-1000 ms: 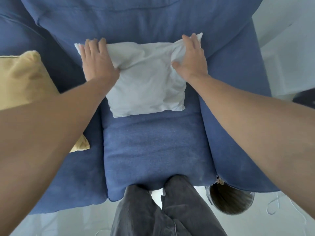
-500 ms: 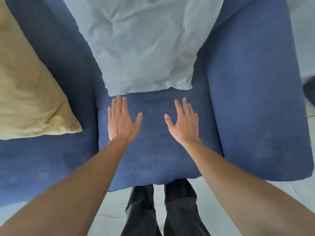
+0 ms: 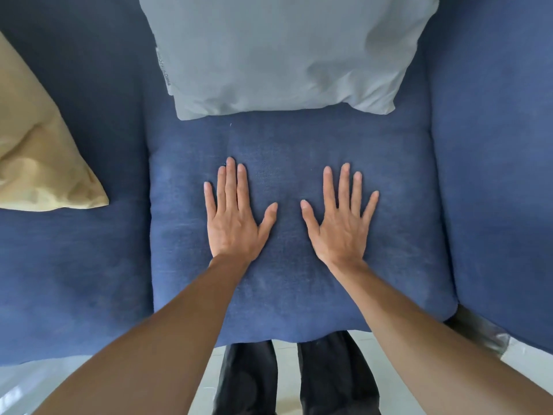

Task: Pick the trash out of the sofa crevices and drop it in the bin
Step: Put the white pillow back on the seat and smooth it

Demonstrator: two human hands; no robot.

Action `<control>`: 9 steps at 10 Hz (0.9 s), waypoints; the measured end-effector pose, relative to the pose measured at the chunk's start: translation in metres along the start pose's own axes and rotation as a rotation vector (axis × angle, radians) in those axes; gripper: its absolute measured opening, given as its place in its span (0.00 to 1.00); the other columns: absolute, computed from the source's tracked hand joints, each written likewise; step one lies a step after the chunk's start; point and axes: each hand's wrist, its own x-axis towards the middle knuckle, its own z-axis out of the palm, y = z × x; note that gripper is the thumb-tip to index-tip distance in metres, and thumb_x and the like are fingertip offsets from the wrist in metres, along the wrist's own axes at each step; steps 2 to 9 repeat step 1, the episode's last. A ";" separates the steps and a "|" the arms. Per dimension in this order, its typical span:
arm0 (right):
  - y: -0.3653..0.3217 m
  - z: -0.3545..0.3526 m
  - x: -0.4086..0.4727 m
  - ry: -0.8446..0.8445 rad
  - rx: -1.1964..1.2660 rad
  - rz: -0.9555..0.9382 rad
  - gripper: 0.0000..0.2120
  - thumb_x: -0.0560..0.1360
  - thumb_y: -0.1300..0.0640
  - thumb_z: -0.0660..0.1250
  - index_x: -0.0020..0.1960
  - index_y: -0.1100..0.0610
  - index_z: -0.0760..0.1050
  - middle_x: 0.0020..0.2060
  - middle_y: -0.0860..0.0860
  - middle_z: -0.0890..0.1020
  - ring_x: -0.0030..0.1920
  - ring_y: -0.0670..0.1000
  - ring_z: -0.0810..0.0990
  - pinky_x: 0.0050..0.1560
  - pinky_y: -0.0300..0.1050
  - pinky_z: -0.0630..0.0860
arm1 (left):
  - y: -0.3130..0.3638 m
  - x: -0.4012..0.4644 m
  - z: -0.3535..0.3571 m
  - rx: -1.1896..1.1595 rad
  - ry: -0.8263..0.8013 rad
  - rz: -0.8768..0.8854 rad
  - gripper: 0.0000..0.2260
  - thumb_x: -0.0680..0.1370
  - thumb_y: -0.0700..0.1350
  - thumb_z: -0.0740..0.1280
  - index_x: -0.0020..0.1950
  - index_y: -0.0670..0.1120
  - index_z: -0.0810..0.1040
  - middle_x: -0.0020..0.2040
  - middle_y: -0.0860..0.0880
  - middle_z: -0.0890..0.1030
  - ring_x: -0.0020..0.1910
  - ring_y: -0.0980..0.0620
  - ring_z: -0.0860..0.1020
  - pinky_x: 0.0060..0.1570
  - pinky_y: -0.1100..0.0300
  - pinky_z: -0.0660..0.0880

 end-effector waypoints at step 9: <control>-0.005 -0.028 -0.002 -0.007 0.175 0.039 0.32 0.78 0.35 0.53 0.77 0.46 0.49 0.79 0.49 0.52 0.79 0.53 0.50 0.77 0.64 0.49 | 0.000 -0.002 -0.003 0.000 -0.005 -0.007 0.37 0.79 0.66 0.45 0.79 0.42 0.43 0.80 0.44 0.46 0.79 0.47 0.45 0.77 0.42 0.48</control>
